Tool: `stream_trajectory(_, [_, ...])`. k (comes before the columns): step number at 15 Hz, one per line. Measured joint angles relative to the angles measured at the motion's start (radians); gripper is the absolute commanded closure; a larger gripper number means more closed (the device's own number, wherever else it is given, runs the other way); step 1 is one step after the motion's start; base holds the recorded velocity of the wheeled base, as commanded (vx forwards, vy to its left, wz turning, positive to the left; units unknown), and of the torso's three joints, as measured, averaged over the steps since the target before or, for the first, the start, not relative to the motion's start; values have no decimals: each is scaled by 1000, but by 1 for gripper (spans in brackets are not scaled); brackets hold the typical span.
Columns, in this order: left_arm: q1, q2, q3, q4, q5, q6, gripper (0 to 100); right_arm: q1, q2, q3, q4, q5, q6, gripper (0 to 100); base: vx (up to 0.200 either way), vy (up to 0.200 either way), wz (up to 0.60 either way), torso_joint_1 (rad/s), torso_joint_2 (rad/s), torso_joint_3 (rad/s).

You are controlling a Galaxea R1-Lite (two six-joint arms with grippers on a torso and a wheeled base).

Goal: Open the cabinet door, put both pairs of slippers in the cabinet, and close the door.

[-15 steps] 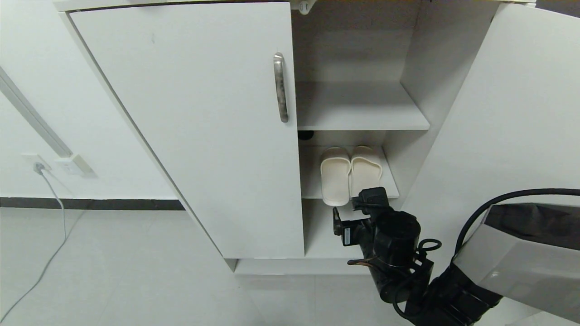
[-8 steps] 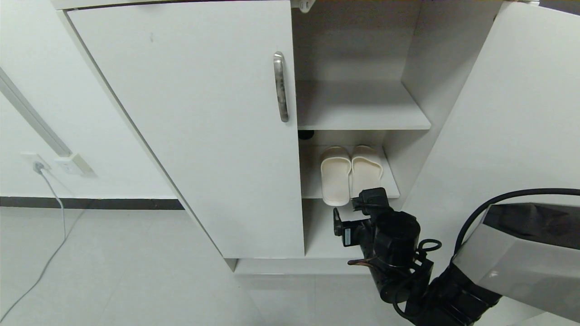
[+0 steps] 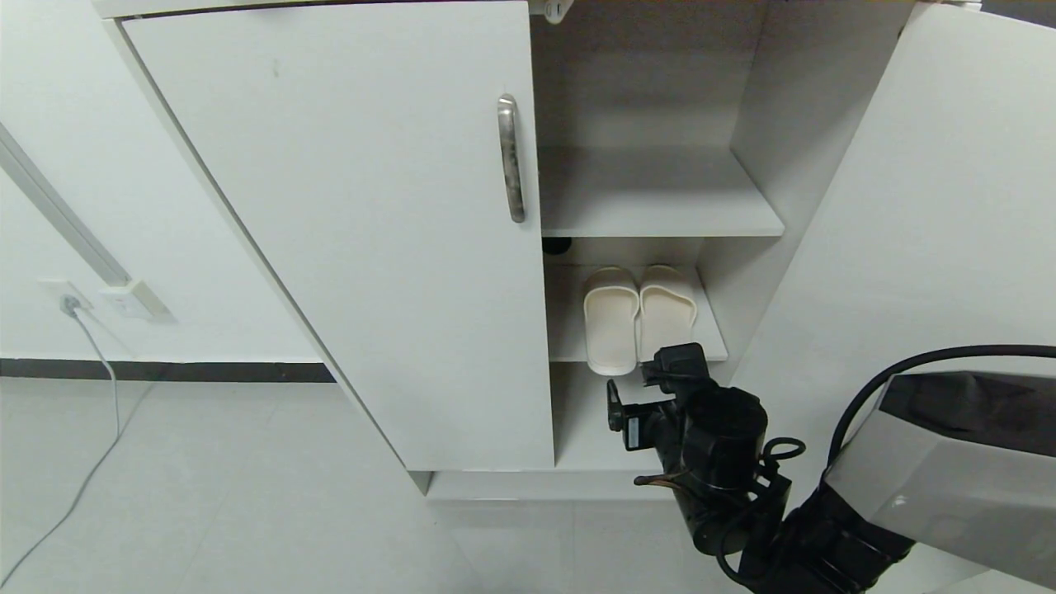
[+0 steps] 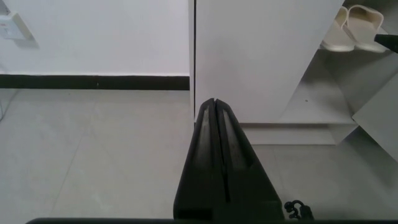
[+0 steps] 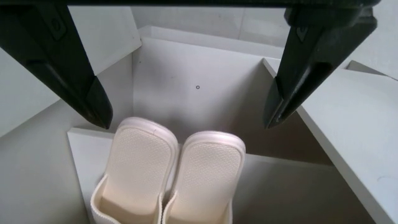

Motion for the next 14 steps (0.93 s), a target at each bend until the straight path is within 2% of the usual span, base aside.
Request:
stream_trajectory(2, [0,0,0,0,0,1,100,0,0,0,0,0,0,0,0,0,0,4,1,52])
stream_trajectory(14, [0,0,0,0,1,5,100,0,-14,1,3,1,-27,0,0,0,0,1,2,180])
